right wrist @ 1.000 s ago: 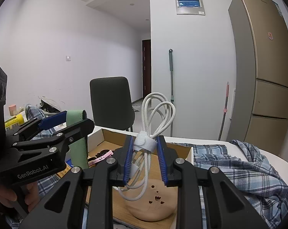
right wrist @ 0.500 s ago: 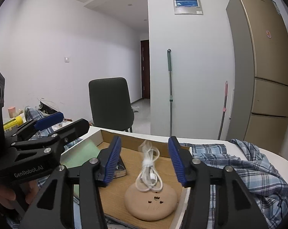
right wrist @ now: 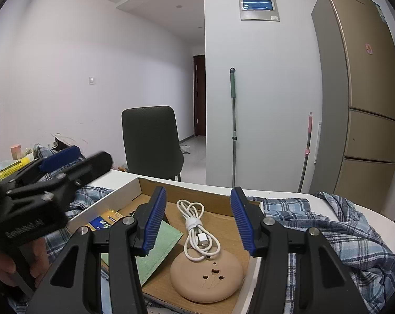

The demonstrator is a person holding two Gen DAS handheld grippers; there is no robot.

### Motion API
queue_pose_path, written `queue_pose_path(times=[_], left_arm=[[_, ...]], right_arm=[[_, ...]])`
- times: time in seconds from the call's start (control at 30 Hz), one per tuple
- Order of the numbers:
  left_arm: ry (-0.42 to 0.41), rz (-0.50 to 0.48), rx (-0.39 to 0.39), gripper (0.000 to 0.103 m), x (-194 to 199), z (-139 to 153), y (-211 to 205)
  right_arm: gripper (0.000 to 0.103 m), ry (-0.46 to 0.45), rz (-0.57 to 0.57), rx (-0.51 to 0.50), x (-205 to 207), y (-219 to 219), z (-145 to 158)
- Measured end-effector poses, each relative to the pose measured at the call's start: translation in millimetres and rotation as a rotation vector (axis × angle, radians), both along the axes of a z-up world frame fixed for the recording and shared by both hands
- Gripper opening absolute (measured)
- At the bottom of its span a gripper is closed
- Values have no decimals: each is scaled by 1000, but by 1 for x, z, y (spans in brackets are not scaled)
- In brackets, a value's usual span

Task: Organize soft objects
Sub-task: 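Open both tools to drop the card and cable into the box, then withdraw both tools and lower them toward the plush charm and wipes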

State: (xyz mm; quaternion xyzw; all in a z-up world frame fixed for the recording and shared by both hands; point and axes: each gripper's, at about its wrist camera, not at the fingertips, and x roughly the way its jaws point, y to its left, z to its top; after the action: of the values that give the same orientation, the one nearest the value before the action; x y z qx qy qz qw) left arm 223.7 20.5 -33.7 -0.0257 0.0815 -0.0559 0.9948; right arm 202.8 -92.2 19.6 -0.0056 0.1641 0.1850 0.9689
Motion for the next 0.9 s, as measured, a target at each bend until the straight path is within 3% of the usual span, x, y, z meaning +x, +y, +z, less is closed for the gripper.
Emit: queue_pose_path(times=[0.2, 0.3, 0.43, 0.53, 0.63, 0.7, 0.8, 0.87, 0.9], left_arm=[[-36, -1, -1, 85, -8, 2, 0], [-36, -28, 21, 85, -9, 6, -2], [-51, -40, -12, 85, -25, 37, -2], [-67, -59, -24, 85, -42, 62, -3], [-88, -81, -19, 85, -66, 88, -6], [-97, -79, -8, 85, -82, 97, -8], [-110, -75, 15, 85, -108, 103, -10], [-106, -92, 11, 85, -125, 101, -8], [-98, -100, 6, 85, -131, 98, -7]], right_arm=[[50, -6, 1, 3, -1, -1, 1], [50, -60, -7, 26, -10, -5, 6], [50, -68, 17, 37, -19, -6, 26], [60, -39, 68, 70, -24, -9, 47], [61, -30, 76, 92, -36, -14, 64], [66, -34, 73, 74, -46, -18, 70], [83, -40, 61, 47, -64, -26, 75], [101, -21, 62, 55, -73, -34, 76], [101, -13, 48, 68, -79, -40, 75]])
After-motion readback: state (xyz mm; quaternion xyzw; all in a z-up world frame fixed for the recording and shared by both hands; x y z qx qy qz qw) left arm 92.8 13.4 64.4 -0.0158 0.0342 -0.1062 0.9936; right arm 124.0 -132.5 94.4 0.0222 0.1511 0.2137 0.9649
